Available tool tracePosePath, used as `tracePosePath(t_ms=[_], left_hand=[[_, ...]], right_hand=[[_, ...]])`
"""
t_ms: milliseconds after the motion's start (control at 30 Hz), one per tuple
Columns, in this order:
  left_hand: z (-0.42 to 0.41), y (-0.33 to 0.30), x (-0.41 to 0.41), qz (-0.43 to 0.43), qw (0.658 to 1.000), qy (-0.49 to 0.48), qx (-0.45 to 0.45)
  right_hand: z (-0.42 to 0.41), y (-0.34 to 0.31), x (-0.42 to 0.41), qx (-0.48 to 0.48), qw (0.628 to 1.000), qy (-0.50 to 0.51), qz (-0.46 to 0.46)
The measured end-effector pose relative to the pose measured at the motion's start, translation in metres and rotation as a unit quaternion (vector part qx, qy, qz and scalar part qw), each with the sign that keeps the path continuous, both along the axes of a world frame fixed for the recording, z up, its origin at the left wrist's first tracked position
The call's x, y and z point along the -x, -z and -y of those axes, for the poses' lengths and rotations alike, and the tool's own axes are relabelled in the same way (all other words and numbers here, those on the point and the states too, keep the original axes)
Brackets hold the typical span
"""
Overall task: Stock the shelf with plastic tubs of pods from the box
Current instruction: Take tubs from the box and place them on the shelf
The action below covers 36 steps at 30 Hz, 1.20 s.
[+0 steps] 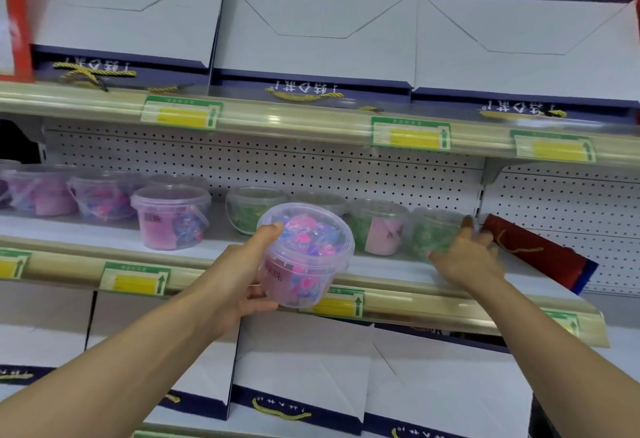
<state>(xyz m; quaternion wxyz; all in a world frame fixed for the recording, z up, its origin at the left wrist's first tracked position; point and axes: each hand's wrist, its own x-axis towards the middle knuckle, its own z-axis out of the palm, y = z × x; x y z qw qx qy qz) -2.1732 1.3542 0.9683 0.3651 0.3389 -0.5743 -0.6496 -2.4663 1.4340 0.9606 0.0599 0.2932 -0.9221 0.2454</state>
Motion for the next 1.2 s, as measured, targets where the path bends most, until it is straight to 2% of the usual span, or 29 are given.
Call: tracePosePath(t_ms=[67,167,300,367,467,633,733,800,900,1033,1200], left_hand=[[0.0,0.001,-0.004,-0.006,1.0,-0.001,-0.005],[-0.003,0.001,-0.012,-0.017,1.0,-0.006,-0.014],[-0.001,-0.002,-0.034,-0.033,0.999,-0.021,-0.019],[0.004,-0.005,-0.049,-0.035,0.999,-0.035,-0.017],[0.014,-0.009,-0.075,-0.039,0.998,-0.049,-0.006],[0.037,-0.017,-0.12,-0.024,0.998,-0.021,0.048],[0.062,-0.025,-0.15,0.025,0.988,0.009,0.152],[0.08,-0.031,-0.161,0.093,0.965,-0.015,0.244],[0.121,-0.039,-0.172,0.186,0.911,-0.066,0.361],[0.165,-0.045,-0.167,0.184,0.887,-0.102,0.412],[0.204,-0.042,-0.154,0.193,0.88,-0.115,0.419]], right_hand=[[-0.004,-0.006,-0.021,0.033,0.998,-0.013,-0.054],[-0.008,-0.017,-0.067,0.091,0.976,-0.187,-0.065],[-0.008,-0.029,-0.133,0.081,0.914,-0.396,0.019],[-0.003,-0.031,-0.161,0.081,0.885,-0.455,0.056],[0.014,-0.026,-0.201,0.104,0.852,-0.509,0.058],[0.056,-0.022,-0.253,0.217,0.859,-0.462,0.035],[0.082,-0.028,-0.272,0.255,0.861,-0.437,0.06],[0.095,-0.034,-0.28,0.271,0.86,-0.423,0.088],[0.128,-0.042,-0.296,0.302,0.868,-0.383,0.094],[0.161,-0.055,-0.313,0.268,0.914,-0.301,0.05],[0.193,-0.058,-0.317,0.167,0.954,-0.247,-0.005]])
